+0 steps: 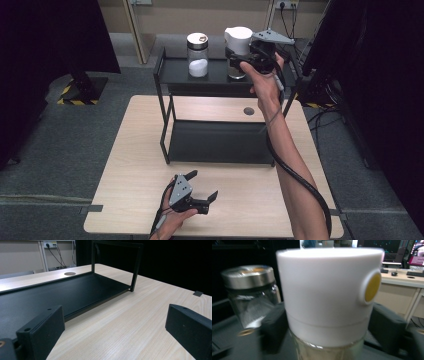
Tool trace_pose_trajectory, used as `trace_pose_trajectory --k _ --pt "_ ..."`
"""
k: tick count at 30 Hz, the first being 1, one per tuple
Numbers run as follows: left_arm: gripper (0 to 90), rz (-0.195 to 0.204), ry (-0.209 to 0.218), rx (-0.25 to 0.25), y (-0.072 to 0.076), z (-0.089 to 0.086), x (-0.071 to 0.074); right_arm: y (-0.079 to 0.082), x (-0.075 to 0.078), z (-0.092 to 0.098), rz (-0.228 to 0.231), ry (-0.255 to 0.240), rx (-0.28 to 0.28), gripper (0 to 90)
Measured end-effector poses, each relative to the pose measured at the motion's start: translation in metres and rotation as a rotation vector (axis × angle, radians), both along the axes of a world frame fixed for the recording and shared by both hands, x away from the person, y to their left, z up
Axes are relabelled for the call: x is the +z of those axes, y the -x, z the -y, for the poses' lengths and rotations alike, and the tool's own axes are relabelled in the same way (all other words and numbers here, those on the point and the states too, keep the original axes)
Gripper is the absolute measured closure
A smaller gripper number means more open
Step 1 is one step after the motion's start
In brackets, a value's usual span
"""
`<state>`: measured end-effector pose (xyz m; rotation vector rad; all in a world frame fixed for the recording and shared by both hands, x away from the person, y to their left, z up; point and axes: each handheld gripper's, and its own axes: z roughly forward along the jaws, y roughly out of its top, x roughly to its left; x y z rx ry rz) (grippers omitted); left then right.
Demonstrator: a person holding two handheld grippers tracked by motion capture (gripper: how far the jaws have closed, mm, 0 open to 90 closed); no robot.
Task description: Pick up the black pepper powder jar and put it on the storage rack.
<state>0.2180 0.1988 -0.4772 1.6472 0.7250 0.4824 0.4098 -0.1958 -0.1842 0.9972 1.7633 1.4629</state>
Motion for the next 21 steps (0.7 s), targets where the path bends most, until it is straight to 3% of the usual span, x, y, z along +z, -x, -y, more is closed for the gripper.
trace_pose_trajectory --k 2,7,10,21 --pt "1.7 0.001 -0.001 -0.002 0.0 0.0 0.0 0.001 0.0 0.0 -0.009 0.022 -0.002 8.6" --pt "1.7 -0.004 -0.003 0.0 -0.001 0.0 -0.001 0.008 -0.005 0.009 -0.005 -0.02 -0.003 1.8" --pt "1.8 -0.002 -0.004 0.0 0.0 0.001 -0.001 0.012 -0.006 0.013 -0.01 -0.037 -0.009 1.7" --pt "1.7 -0.007 -0.01 -0.001 -0.001 0.001 -0.002 0.037 -0.018 0.034 0.02 -0.067 0.065 0.7"
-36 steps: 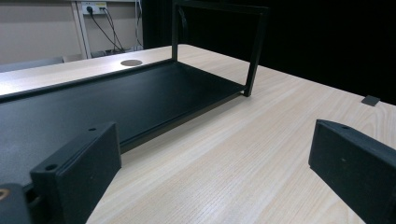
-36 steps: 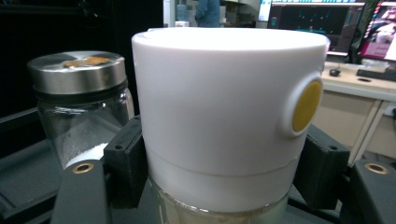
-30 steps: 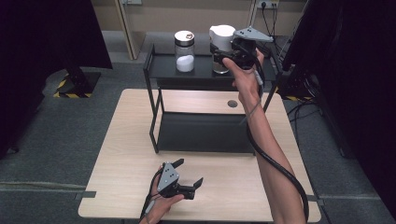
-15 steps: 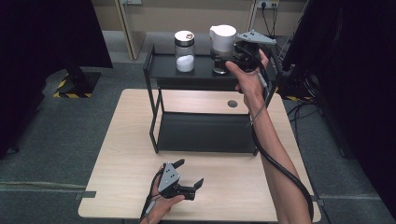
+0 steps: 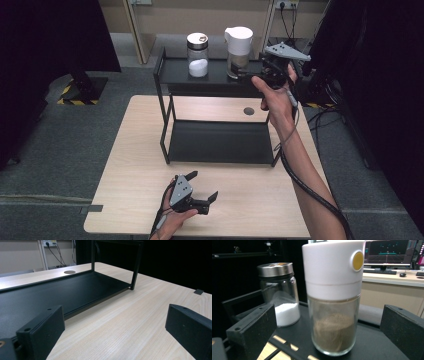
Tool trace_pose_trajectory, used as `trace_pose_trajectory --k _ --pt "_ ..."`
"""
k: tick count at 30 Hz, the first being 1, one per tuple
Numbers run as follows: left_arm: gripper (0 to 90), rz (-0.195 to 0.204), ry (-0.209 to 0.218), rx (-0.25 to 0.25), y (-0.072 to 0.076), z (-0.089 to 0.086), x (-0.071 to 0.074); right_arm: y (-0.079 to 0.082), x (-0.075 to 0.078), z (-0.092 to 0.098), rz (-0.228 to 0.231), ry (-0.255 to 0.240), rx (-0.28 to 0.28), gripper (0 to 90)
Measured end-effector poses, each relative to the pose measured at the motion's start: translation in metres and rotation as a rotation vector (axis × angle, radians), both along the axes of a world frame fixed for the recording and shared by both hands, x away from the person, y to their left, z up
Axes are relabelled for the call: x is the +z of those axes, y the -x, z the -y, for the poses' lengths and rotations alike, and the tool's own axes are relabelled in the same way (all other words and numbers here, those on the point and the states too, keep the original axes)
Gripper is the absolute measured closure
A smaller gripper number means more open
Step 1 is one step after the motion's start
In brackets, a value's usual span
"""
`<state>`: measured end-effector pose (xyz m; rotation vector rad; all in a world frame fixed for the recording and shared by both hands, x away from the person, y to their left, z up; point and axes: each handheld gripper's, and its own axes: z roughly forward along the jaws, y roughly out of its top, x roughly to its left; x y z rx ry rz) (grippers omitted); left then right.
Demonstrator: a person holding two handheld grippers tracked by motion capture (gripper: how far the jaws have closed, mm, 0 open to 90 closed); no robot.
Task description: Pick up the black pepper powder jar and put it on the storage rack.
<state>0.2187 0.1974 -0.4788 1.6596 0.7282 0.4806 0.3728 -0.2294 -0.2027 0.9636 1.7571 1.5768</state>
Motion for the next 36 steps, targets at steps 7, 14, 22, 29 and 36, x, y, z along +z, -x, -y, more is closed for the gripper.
trace_pose_trajectory --k 7,14,22,29,36 --pt "1.8 -0.005 0.001 0.0 0.0 0.0 -0.001 0.01 -0.008 0.009 -0.001 -0.03 0.031 0.7" --pt "1.8 -0.005 0.001 0.0 0.0 0.001 -0.001 0.021 -0.021 0.017 0.003 -0.041 0.076 0.7" --pt "1.7 -0.012 -0.004 -0.005 0.0 0.002 -0.002 0.034 -0.036 0.025 0.0 -0.055 0.134 0.8" --pt "1.5 -0.03 -0.009 -0.009 -0.002 0.004 -0.004 0.047 -0.045 0.032 0.016 -0.077 0.172 1.0" --pt "1.4 -0.048 -0.021 -0.024 -0.004 0.006 -0.005 0.056 -0.049 0.035 0.031 -0.093 0.226 1.6"
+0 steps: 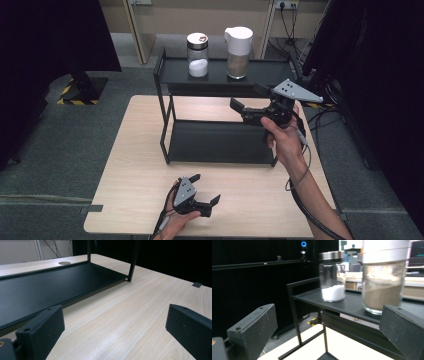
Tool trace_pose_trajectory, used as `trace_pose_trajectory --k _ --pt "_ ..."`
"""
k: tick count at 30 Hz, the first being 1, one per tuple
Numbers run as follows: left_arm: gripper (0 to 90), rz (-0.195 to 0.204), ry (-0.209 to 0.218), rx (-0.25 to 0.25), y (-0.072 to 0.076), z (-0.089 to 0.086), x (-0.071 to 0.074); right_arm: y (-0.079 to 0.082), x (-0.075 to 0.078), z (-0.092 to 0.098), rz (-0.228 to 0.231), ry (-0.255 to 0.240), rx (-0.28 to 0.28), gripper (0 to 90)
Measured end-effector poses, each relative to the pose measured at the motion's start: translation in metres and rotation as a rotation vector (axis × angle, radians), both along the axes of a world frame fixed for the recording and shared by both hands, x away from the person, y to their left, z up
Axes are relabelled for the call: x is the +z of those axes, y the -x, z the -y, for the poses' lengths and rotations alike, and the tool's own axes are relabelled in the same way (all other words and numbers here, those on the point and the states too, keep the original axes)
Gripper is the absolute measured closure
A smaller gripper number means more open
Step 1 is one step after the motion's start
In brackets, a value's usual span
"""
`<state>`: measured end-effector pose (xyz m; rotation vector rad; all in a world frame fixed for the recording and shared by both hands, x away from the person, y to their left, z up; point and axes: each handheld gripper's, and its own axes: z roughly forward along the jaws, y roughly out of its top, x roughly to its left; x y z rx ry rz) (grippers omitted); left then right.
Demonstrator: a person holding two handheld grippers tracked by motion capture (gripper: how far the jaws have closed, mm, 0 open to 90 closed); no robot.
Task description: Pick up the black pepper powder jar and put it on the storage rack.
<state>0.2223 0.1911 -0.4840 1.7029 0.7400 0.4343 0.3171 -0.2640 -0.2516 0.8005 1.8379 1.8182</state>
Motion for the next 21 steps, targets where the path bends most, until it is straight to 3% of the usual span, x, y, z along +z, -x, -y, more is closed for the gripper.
trace_pose_trajectory --k 4,11,21 --pt "1.5 0.006 0.0 0.01 0.0 -0.002 0.0 0.003 -0.007 0.0 0.004 0.001 0.018 1.5" --pt "1.5 0.016 0.003 0.019 0.001 -0.003 0.001 0.007 -0.018 0.001 -0.004 0.016 -0.012 0.3" --pt "1.5 0.022 0.006 0.022 0.002 -0.003 0.001 0.034 -0.015 -0.001 0.102 0.1 -0.041 0.3"
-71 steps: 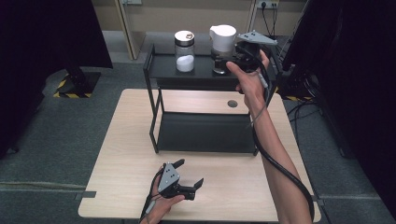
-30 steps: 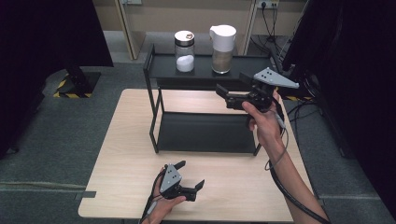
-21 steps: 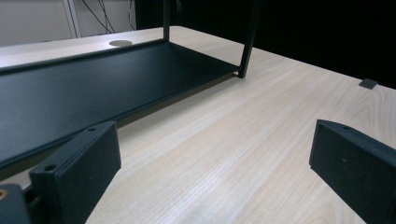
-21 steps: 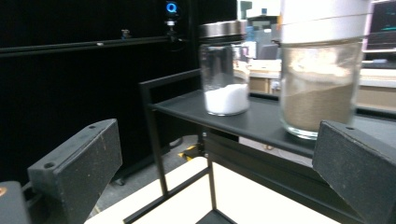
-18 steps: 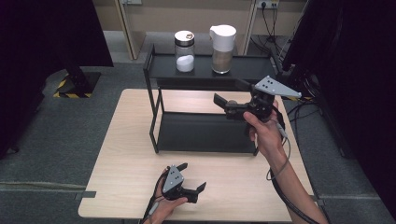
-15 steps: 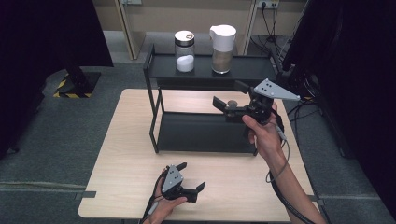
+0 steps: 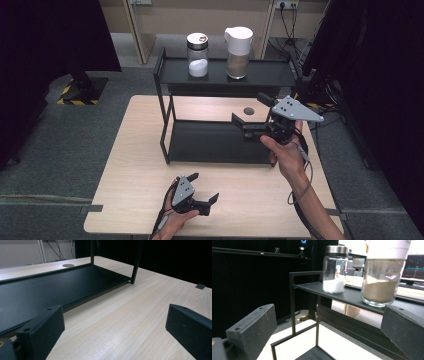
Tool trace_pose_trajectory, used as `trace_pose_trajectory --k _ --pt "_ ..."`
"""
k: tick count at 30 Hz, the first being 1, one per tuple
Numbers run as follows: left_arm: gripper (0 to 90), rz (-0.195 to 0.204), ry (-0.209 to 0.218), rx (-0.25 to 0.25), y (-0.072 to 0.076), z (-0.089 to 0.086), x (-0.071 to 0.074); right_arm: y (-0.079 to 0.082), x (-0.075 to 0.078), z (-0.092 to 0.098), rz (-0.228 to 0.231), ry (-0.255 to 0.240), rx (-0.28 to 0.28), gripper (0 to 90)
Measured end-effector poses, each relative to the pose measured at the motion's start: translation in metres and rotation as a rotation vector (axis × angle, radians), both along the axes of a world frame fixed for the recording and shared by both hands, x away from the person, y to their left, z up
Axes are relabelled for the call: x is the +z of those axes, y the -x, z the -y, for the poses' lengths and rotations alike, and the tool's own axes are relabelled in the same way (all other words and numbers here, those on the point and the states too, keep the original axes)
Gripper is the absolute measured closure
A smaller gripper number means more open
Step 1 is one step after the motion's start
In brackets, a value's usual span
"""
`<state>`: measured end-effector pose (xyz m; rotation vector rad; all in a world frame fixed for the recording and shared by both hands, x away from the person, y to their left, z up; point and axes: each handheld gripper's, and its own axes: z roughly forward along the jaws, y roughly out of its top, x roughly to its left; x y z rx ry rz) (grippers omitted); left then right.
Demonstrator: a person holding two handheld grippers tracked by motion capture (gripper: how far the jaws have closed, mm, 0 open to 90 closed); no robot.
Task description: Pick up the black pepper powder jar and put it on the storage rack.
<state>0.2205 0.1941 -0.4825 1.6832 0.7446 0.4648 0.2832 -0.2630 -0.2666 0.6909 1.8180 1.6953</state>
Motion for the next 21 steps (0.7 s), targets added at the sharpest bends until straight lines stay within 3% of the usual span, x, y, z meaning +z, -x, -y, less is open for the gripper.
trace_pose_trajectory --k 21 --pt "1.5 0.005 0.001 0.006 0.001 -0.001 0.001 0.015 -0.031 0.009 -0.032 -0.016 0.041 0.2"
